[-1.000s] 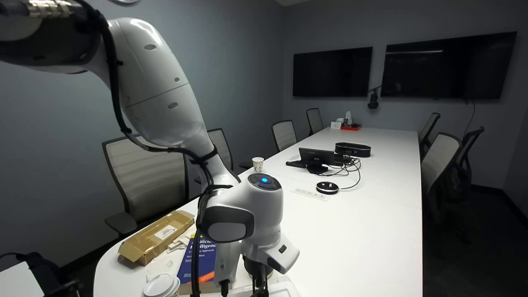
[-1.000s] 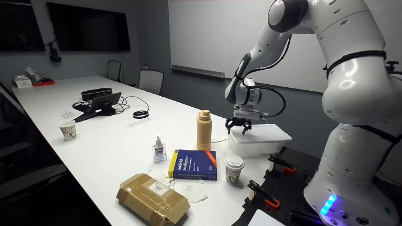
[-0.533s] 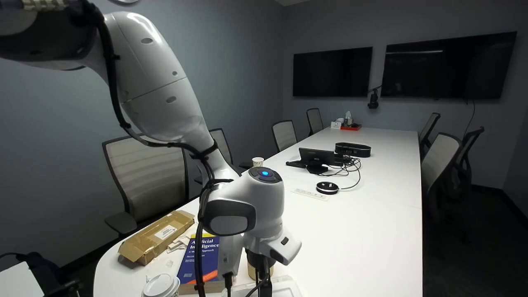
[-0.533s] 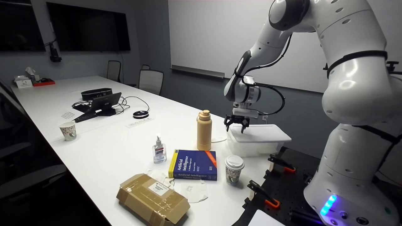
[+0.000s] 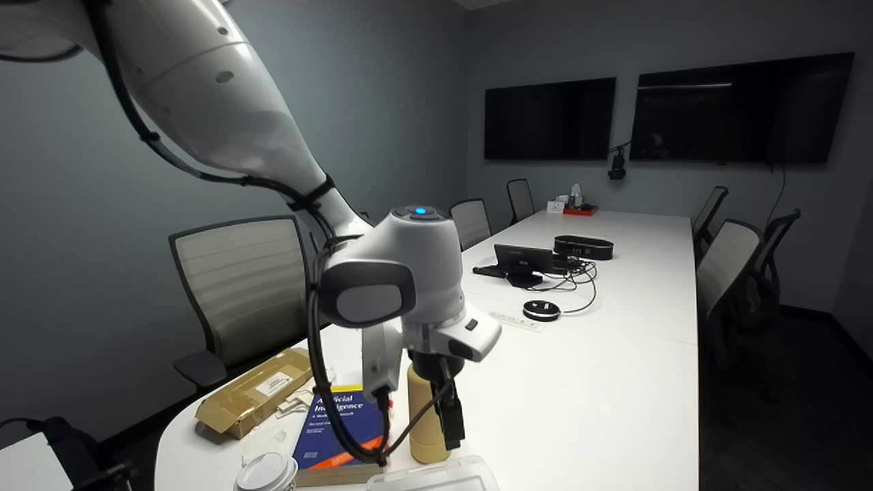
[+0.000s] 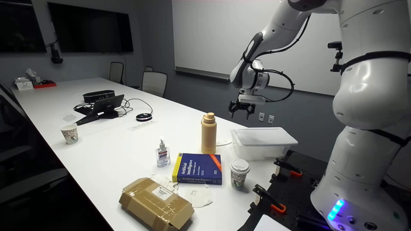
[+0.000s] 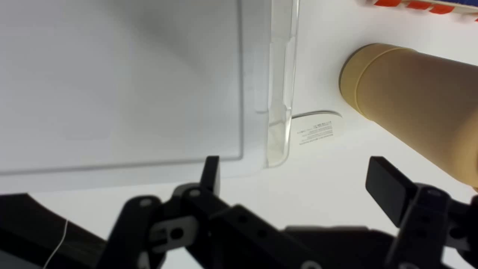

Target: Close the container with the lid

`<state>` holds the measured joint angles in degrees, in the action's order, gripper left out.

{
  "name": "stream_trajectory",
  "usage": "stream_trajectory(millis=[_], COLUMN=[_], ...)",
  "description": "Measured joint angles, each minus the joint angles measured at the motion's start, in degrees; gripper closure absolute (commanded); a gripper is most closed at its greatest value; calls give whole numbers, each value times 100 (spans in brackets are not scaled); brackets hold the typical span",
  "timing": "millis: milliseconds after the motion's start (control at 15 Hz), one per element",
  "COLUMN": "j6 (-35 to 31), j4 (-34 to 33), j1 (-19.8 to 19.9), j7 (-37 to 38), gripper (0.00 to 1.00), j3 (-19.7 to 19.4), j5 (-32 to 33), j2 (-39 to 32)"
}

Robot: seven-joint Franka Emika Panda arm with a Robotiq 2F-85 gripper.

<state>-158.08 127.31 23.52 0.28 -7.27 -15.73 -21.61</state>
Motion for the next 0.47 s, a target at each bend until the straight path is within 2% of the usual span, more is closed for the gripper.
stream_trajectory(millis=[267, 467], j6=[292, 620], j4=[471, 647], j1=[-589, -790], j7=[453, 848], gripper=[0, 0], j3=[-625, -803], j5=[915, 1572], j2=[1037, 1595])
